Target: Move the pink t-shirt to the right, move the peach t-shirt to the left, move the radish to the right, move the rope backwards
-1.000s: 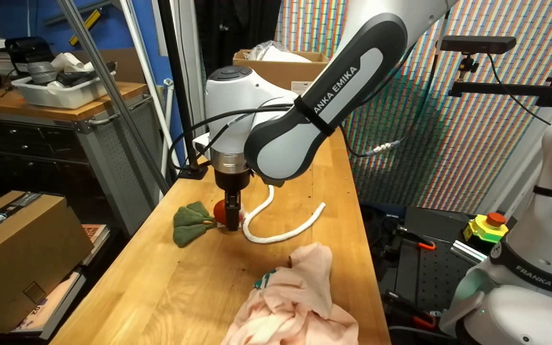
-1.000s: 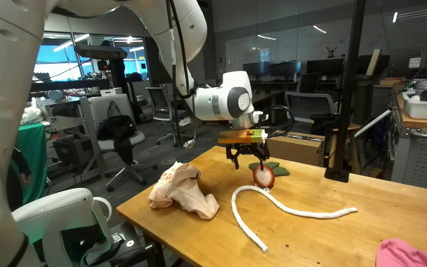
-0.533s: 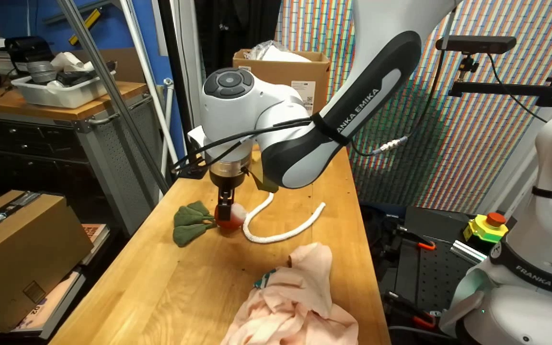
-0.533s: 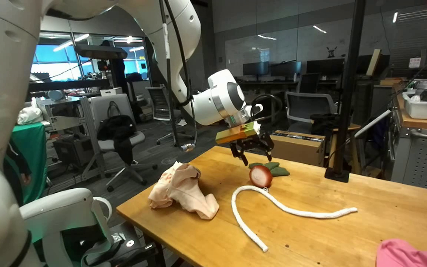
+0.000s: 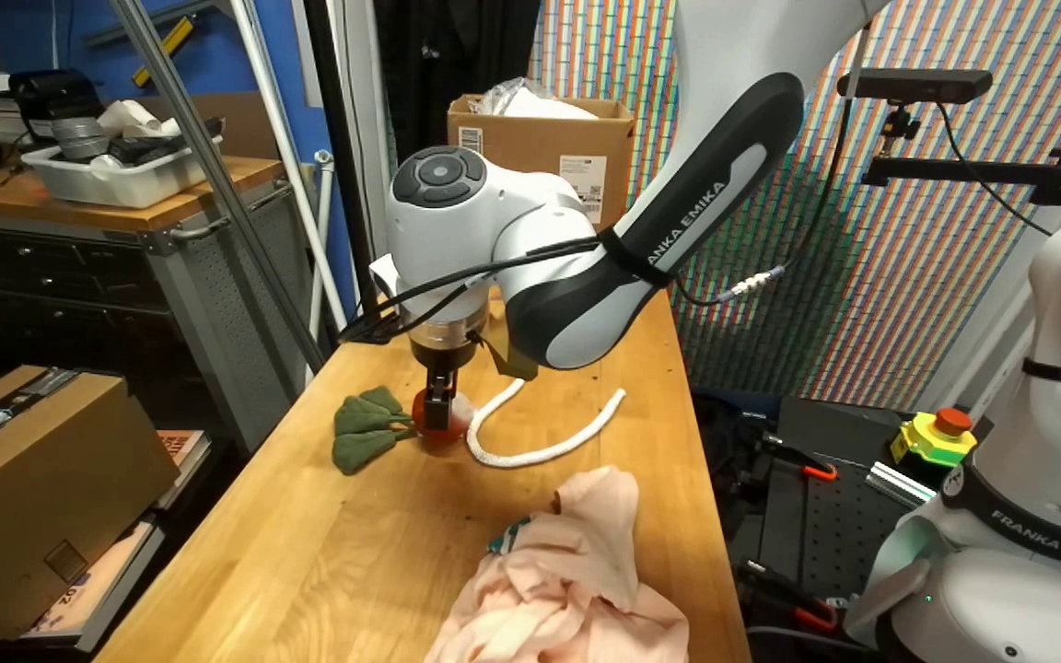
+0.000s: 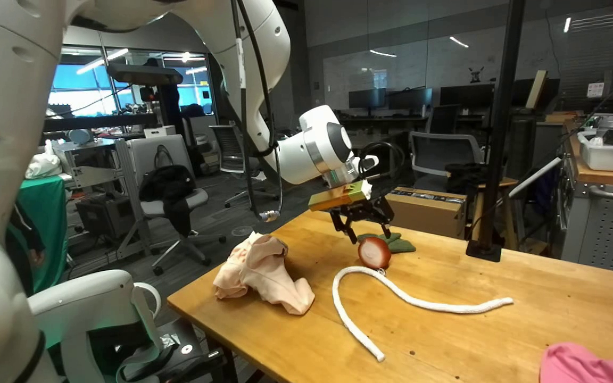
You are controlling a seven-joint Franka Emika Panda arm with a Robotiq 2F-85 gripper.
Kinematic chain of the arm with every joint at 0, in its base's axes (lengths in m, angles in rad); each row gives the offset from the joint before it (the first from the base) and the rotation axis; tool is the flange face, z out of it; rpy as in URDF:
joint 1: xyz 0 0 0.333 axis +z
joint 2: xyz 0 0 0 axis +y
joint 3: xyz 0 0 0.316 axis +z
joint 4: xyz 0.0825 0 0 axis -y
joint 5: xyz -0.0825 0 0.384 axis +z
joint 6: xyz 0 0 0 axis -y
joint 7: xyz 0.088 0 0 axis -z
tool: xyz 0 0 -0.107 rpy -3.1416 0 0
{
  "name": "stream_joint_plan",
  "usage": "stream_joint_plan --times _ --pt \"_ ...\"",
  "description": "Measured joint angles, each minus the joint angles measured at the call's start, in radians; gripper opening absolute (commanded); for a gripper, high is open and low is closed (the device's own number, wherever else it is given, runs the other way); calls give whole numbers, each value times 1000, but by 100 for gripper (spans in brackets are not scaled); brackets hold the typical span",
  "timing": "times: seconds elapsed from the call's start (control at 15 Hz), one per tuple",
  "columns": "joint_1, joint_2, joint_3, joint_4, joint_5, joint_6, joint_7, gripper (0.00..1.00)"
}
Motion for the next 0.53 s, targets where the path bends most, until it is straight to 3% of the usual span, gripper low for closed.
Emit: stream_joint_plan --times 0.53 --pt "-58 27 18 4 57 12 -11 100"
